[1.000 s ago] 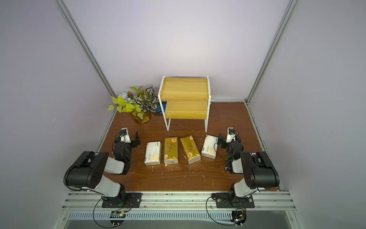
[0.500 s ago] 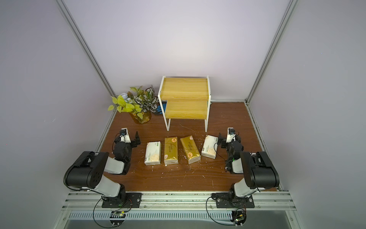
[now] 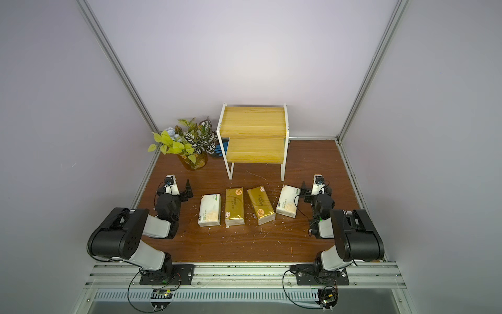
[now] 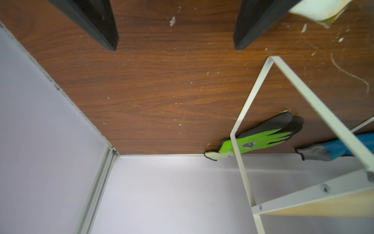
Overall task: Place the tissue boxes on the shelf by color
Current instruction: Pick up the box of tissues from the center of the board.
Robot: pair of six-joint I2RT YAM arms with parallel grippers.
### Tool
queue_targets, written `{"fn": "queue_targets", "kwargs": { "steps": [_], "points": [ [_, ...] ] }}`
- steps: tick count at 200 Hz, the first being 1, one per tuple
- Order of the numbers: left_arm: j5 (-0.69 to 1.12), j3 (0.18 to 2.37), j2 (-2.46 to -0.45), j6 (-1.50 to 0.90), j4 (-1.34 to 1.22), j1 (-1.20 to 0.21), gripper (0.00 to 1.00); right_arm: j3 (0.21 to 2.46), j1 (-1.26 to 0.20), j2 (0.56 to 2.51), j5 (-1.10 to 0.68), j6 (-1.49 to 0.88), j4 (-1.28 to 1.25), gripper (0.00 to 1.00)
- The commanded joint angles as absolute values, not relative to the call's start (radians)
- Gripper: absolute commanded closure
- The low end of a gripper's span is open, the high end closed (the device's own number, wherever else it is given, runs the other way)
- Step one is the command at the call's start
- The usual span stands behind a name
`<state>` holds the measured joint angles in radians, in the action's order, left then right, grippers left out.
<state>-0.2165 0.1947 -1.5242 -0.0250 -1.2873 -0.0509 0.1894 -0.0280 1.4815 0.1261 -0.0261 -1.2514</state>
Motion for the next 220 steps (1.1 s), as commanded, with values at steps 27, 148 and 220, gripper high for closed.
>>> {"fn": "queue_targets", "kwargs": {
  "steps": [27, 148, 220],
  "points": [
    [-0.434, 0.332, -1.358, 0.061, -1.036, -0.176, 0.00, 0.296, -0.075, 1.215, 0.330, -0.102, -0.968, 0.23],
    [-0.478, 0.554, -1.277, -0.262, -0.483, -0.504, 0.00, 0.591, -0.694, 1.141, 0.284, -0.344, -0.171, 0.01],
    [-0.479, 0.608, -1.363, -0.287, -0.460, -0.511, 0.00, 0.713, -0.759, 1.290, 0.234, -0.270, -0.111, 0.01]
  ]
}}
